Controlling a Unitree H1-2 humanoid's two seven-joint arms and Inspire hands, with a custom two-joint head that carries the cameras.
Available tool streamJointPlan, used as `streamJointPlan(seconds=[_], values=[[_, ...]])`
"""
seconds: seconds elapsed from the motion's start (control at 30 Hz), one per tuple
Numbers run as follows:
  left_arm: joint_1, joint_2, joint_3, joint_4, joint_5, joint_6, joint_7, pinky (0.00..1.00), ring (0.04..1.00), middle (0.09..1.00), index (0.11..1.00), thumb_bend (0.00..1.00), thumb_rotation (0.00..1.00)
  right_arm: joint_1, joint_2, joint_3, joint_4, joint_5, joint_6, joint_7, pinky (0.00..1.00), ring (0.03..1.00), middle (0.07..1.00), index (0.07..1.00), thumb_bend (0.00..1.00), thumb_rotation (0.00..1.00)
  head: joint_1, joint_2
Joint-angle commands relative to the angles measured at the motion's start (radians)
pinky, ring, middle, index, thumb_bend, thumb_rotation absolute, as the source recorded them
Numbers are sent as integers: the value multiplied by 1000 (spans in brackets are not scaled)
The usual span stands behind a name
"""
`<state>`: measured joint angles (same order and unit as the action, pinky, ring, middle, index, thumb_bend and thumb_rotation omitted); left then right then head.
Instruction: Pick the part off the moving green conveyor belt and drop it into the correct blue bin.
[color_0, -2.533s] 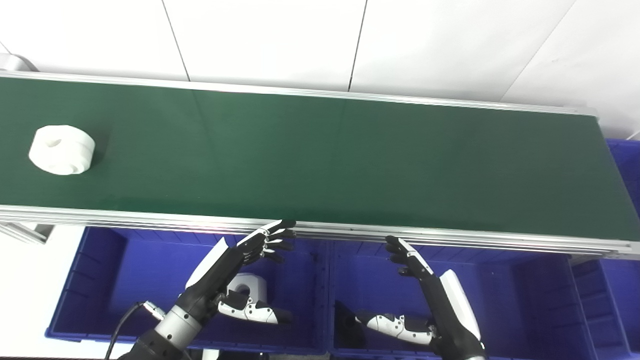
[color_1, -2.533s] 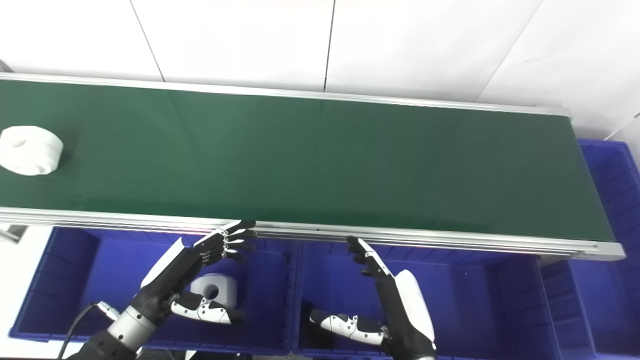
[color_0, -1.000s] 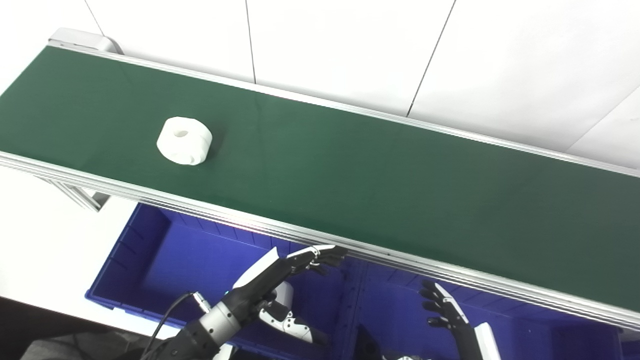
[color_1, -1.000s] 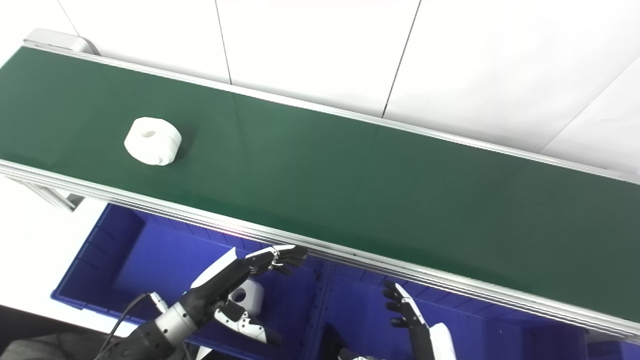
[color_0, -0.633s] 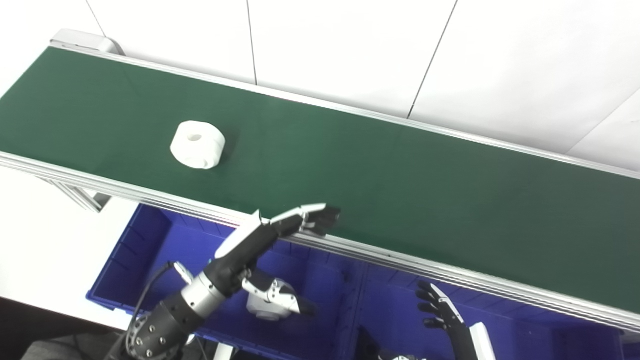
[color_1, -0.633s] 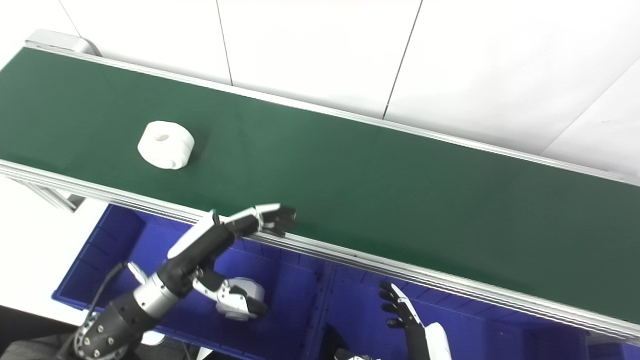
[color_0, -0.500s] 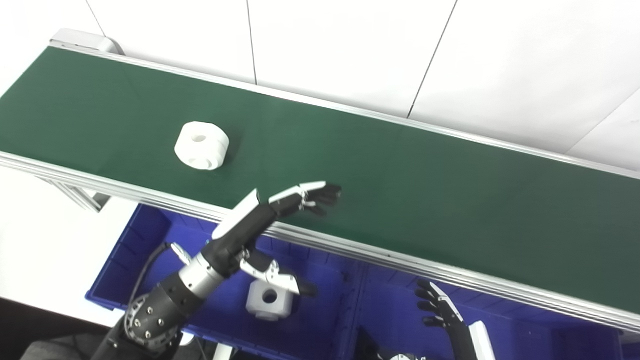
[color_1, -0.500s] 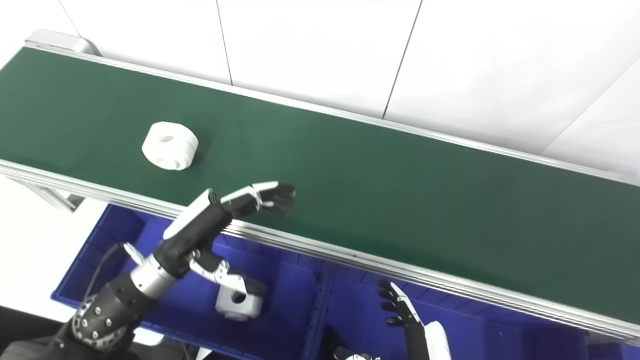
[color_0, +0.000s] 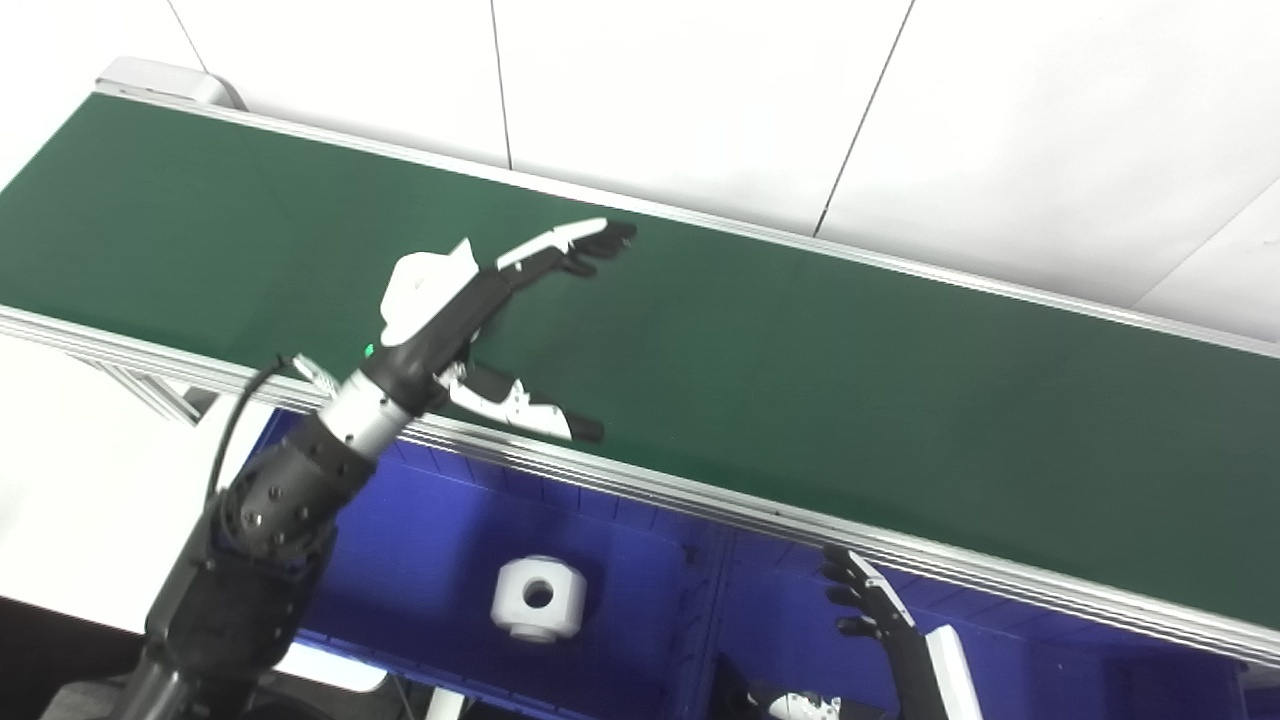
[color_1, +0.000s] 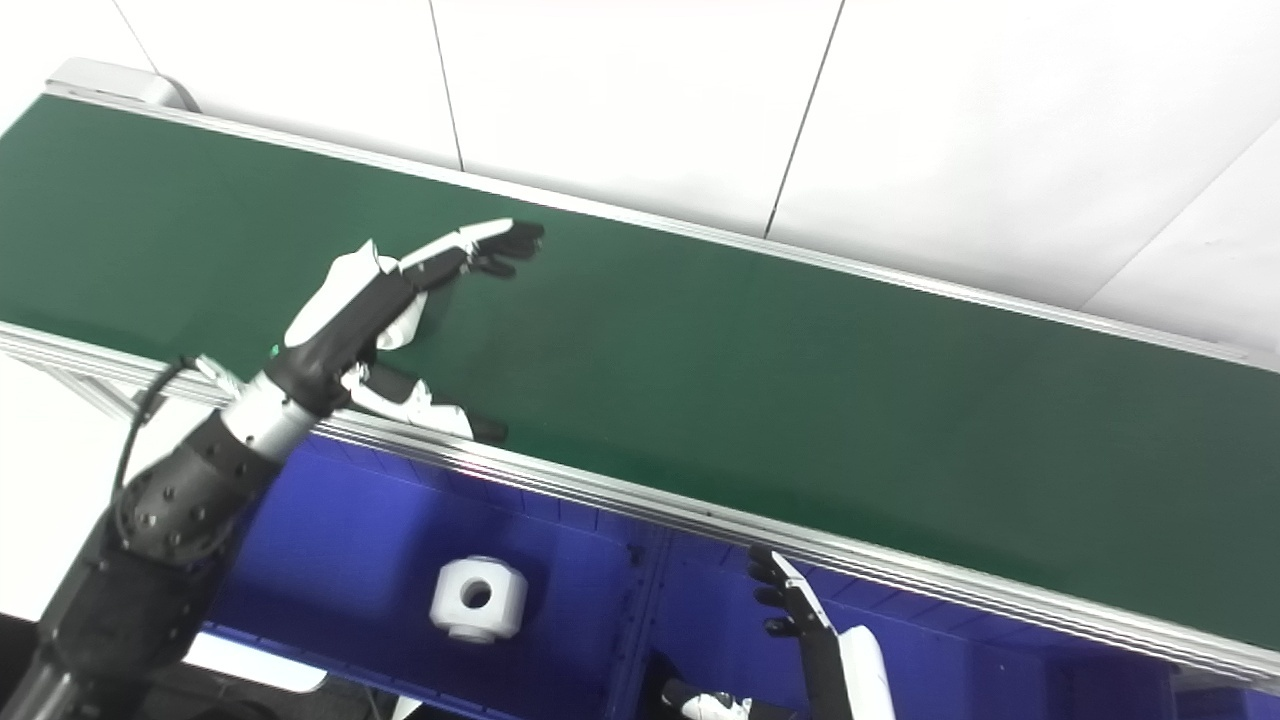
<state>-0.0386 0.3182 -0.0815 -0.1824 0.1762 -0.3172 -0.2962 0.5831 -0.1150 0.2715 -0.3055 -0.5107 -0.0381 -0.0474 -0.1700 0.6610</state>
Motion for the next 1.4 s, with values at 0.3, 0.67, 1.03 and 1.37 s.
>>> streamJointPlan(seconds=[0.3, 0.67, 1.03, 1.37], values=[[-171, 97, 18, 214, 87, -129, 49, 777, 845, 881, 884, 683, 121, 4, 25, 16, -43, -15, -20, -6, 728, 806, 837, 871, 865, 289, -81, 51], [-233, 133, -32, 326, 225, -149, 80, 817, 878, 917, 921, 744, 88, 16, 28, 25, -46, -15, -22, -2, 767, 831, 854, 893, 826, 309, -64, 62], [-247, 118, -84, 404, 418, -132, 168, 871, 868, 896, 902, 900, 0, 24, 28, 25, -53, -19, -21, -2, 768, 832, 860, 897, 811, 305, -53, 66], [-242, 72, -134, 443, 471, -62, 182, 845, 864, 885, 888, 846, 0, 27, 28, 23, -58, -8, -11, 6, 764, 831, 860, 902, 805, 307, -48, 68]])
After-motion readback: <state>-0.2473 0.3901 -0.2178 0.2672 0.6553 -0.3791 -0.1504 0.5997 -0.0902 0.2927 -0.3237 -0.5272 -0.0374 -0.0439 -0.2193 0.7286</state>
